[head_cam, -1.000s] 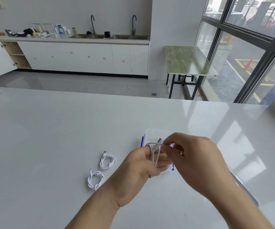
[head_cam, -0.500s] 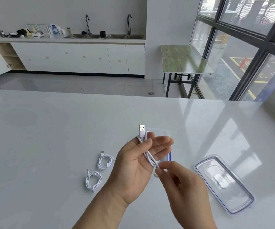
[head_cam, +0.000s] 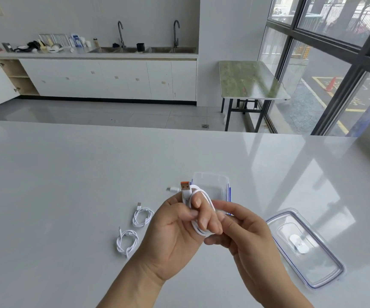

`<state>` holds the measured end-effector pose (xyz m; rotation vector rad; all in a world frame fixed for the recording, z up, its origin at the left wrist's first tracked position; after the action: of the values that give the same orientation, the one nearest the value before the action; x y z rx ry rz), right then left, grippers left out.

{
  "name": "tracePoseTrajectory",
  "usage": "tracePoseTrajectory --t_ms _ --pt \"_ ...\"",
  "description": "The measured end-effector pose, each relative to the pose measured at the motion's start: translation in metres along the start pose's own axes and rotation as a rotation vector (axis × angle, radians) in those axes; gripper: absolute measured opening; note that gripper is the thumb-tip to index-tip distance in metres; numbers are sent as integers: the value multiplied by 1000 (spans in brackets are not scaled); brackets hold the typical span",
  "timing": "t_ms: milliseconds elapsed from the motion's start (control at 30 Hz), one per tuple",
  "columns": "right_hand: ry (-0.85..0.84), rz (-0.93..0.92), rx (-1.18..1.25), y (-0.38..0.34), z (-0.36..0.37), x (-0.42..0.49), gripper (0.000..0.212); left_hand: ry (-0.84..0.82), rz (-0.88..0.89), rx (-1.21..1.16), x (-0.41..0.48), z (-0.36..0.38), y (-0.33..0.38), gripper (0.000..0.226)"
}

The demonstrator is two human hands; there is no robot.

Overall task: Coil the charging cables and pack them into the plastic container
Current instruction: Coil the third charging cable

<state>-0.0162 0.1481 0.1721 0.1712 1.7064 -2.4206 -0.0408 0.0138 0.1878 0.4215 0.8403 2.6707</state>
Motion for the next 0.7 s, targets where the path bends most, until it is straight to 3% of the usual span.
tracePoseTrajectory --t_ms 267,367,500,700 --pt "-72 -57 -21 -11 0 -3 24 -99 -109 -151 0 1 -7 17" --pt "-118 -65 20 -12 -3 -3 36 -147 -152 -166 1 6 -4 20" --pt "-4 -101 28 -8 -8 -4 65 -183 -215 -65 -1 11 -4 21" --pt "57 -103 210 0 -6 -7 69 -48 -291 225 2 24 1 15"
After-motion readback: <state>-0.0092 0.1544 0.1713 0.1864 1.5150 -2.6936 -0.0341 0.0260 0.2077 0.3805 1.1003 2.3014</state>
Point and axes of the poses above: each hand's wrist, its own x-axis towards the middle knuckle, its own z-axis out of the palm, y = z × x, the point moved 3 cm from there along x, towards the middle knuckle, and after that the axes turned 4 degrees about z, right-handed, at the moved point
